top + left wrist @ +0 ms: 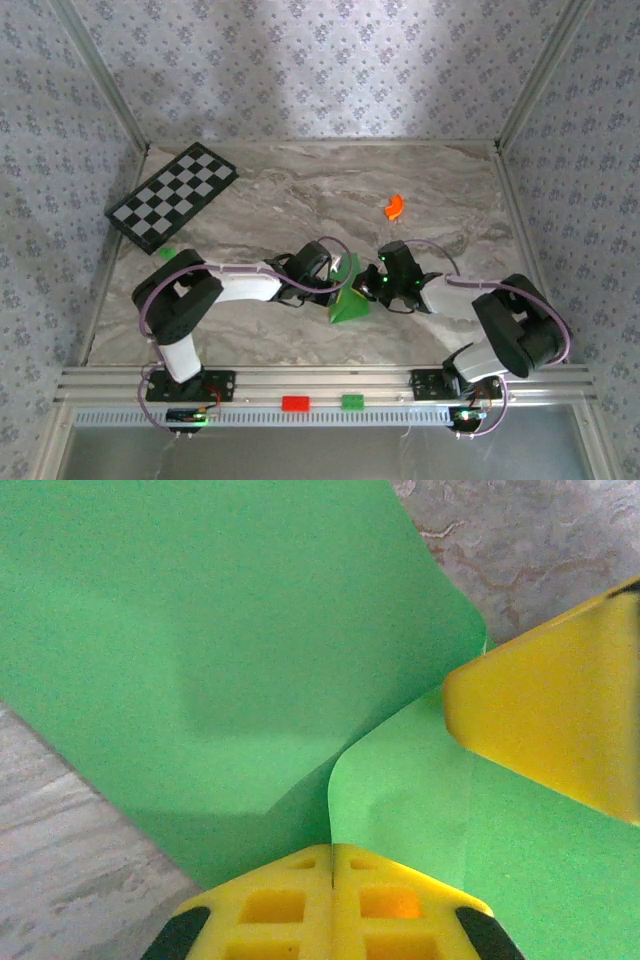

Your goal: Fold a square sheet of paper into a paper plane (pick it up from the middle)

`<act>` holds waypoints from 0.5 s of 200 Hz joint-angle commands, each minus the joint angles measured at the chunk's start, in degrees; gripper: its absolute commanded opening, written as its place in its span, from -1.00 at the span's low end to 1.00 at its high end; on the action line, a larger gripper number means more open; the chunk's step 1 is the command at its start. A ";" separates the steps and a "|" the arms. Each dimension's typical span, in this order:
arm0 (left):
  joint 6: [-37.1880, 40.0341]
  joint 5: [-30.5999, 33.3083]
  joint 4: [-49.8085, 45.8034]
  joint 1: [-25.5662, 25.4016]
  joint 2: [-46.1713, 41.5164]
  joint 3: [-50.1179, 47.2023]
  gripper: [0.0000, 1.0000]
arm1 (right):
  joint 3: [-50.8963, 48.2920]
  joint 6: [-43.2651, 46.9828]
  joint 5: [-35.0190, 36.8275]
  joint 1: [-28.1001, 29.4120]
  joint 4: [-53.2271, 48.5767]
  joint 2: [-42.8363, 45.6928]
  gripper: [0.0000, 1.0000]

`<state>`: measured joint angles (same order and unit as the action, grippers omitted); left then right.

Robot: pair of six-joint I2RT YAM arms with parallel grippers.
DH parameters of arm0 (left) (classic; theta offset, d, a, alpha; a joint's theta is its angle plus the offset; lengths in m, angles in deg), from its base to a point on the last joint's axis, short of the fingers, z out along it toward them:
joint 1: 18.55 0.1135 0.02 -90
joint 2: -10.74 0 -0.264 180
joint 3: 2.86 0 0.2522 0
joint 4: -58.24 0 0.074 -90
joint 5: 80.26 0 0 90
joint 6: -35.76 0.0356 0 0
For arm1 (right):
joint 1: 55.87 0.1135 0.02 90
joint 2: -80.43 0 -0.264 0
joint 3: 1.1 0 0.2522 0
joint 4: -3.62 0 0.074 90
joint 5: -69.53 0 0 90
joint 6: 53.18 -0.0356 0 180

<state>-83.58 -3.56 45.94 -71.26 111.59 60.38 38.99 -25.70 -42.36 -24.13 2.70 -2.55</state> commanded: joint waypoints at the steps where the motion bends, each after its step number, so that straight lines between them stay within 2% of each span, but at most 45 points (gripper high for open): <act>1: 1.31 -0.27 -4.00 -0.12 2.76 -0.42 -1.00 | -2.60 0.00 1.31 -0.88 -2.27 -1.50 -1.00; 20: 1.39 -0.32 -4.09 -0.11 2.92 -0.60 -1.00 | -3.55 -0.74 2.23 -1.78 -3.60 -1.42 -1.00; 100: 1.74 -0.41 -4.71 -0.13 3.16 -0.34 -1.00 | 1.70 0.21 -2.78 -4.49 -4.59 3.84 -1.00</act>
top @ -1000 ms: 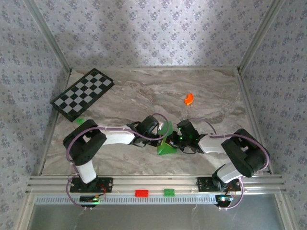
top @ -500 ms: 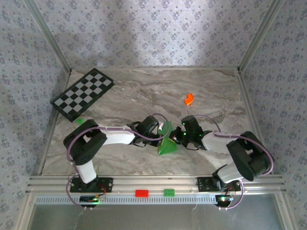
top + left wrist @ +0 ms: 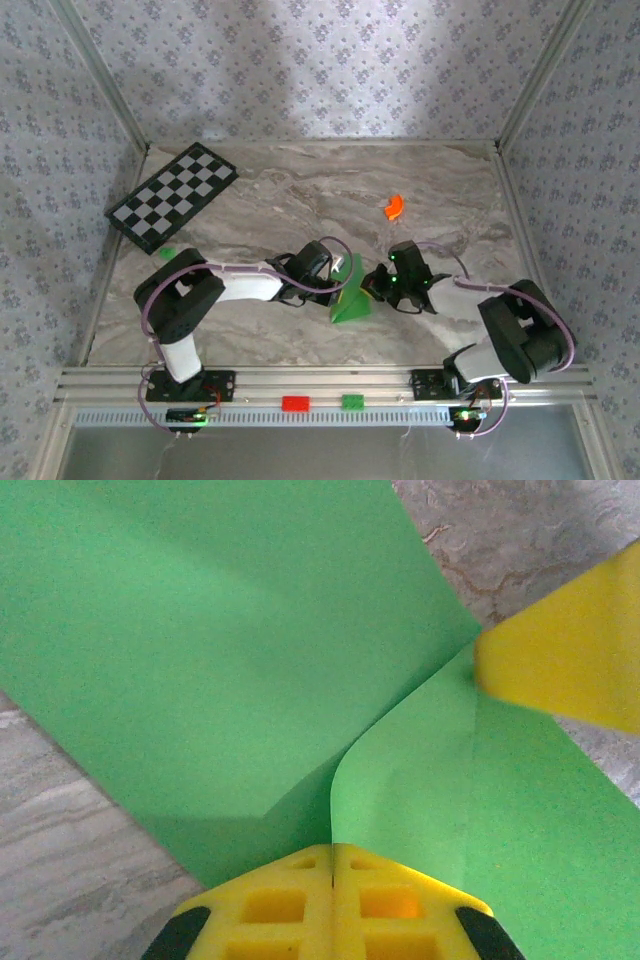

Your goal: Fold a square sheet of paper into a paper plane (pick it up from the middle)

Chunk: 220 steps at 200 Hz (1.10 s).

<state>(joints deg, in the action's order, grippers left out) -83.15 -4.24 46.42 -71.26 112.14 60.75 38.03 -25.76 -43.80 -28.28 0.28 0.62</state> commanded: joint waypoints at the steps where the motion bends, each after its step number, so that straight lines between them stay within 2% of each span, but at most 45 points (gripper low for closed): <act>1: 1.31 0.31 -5.19 -0.08 2.59 -0.71 -1.00 | 2.67 0.27 -1.40 -0.34 -2.16 0.60 -1.00; 43: 1.31 0.21 -5.28 -0.13 2.71 -0.67 -1.00 | 2.03 -0.17 -2.28 0.00 -1.01 -4.98 -1.00; 73: 1.26 0.02 -5.19 -0.10 3.01 -0.65 -1.00 | -1.50 -1.63 -1.20 -2.71 1.99 -6.84 -1.00; 162: 1.40 -0.24 -5.27 -0.17 3.11 -1.07 -1.00 | -2.28 -2.24 -0.83 -7.28 2.37 -0.59 -1.00; 194: 1.30 -0.18 -5.36 -0.11 2.72 -1.04 -1.00 | -0.38 -0.29 0.89 -5.00 -1.56 5.07 -1.00; 220: 1.31 -0.26 -5.27 -0.11 2.82 -0.83 -1.00 | 1.81 -0.49 1.66 0.68 -2.75 4.11 -1.00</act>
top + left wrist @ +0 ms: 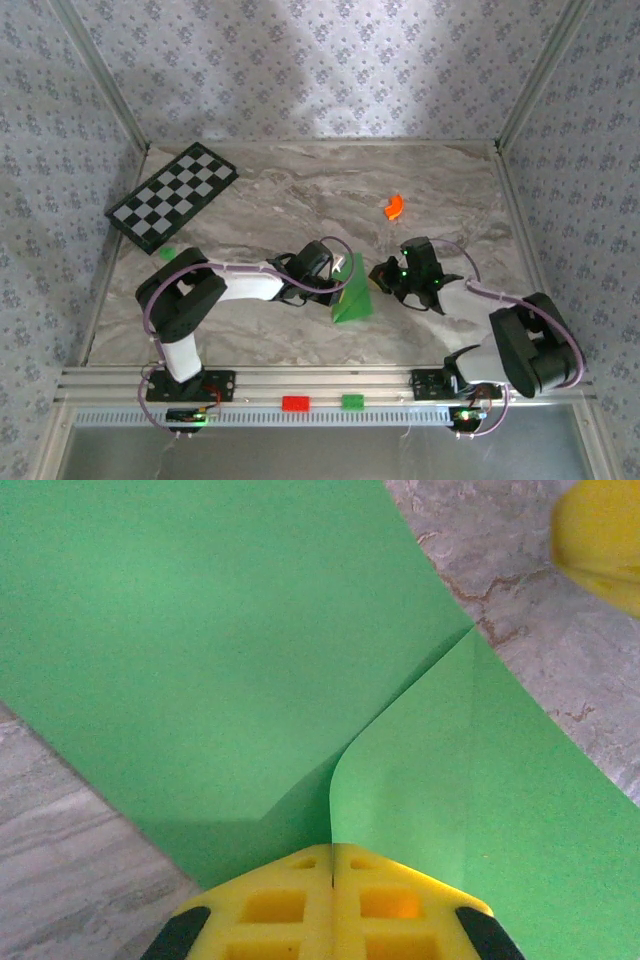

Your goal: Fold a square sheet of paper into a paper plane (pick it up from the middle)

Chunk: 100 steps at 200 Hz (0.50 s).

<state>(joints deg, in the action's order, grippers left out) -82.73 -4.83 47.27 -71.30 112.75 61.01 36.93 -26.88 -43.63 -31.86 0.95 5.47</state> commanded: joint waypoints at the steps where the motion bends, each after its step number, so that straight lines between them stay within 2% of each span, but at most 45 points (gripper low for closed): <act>1: 0.89 0.33 -6.13 -0.07 2.21 -1.08 -1.00 | 2.98 0.57 1.51 4.54 -3.52 -0.86 -1.00; 23: 0.89 0.26 -6.08 -0.16 2.53 -0.97 -1.00 | 4.51 -0.43 1.28 8.28 -2.31 -5.91 -1.00; 49: 0.81 0.34 -5.96 -0.16 2.57 -0.98 -1.00 | 4.71 -1.49 1.29 10.16 -0.34 -9.59 -1.00; 100: 0.88 0.39 -6.14 -0.16 2.66 -0.63 -1.00 | 3.92 -0.57 1.51 8.73 -2.93 -6.61 -1.00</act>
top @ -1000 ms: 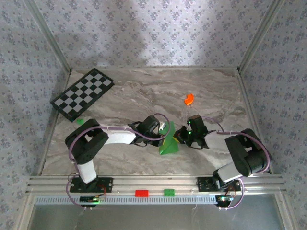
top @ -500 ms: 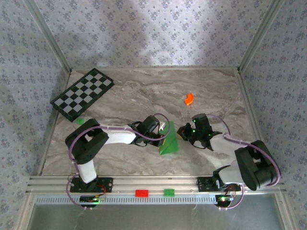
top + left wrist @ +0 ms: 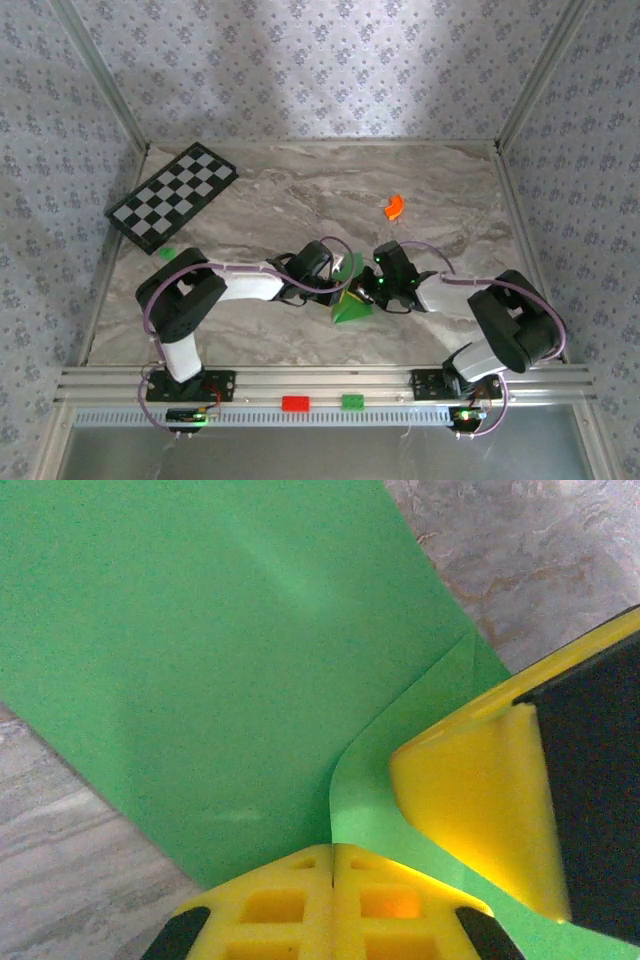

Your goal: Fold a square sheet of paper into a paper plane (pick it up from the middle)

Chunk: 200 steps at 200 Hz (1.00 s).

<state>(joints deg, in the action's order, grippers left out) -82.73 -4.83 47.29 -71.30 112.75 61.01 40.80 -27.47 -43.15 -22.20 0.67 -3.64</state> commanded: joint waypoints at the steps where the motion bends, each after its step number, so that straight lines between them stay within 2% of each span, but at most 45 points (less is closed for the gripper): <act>1: 0.89 0.36 -6.20 -0.16 2.66 -0.63 -1.00 | 0.06 0.08 1.04 -1.00 -2.73 2.60 -1.00; 29: 0.98 0.33 -6.24 -0.16 2.73 -0.74 -1.00 | -1.71 -0.08 0.98 -1.64 -2.34 3.92 -1.00; 58: 0.81 0.23 -5.89 -0.16 3.10 -0.82 -1.00 | -2.43 0.64 -0.61 -1.45 -1.50 0.98 -1.00; 107: 0.89 -0.02 -6.44 -0.16 3.18 -0.13 -1.00 | -6.08 1.75 2.54 -2.42 -4.73 2.40 -1.00; 159: 1.17 0.18 -6.76 -0.16 3.32 -0.18 -1.00 | -1.59 1.74 -1.10 -2.59 -3.05 4.71 -1.00; 200: 0.98 0.11 -6.54 -0.12 3.36 -0.18 -1.00 | -0.45 -0.07 -2.48 -0.93 1.83 1.11 -1.00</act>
<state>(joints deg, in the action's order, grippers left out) -82.71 -5.48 47.07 -71.33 113.34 61.78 38.99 -26.64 -44.17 -24.08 0.12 -0.52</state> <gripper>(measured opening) 0.048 0.049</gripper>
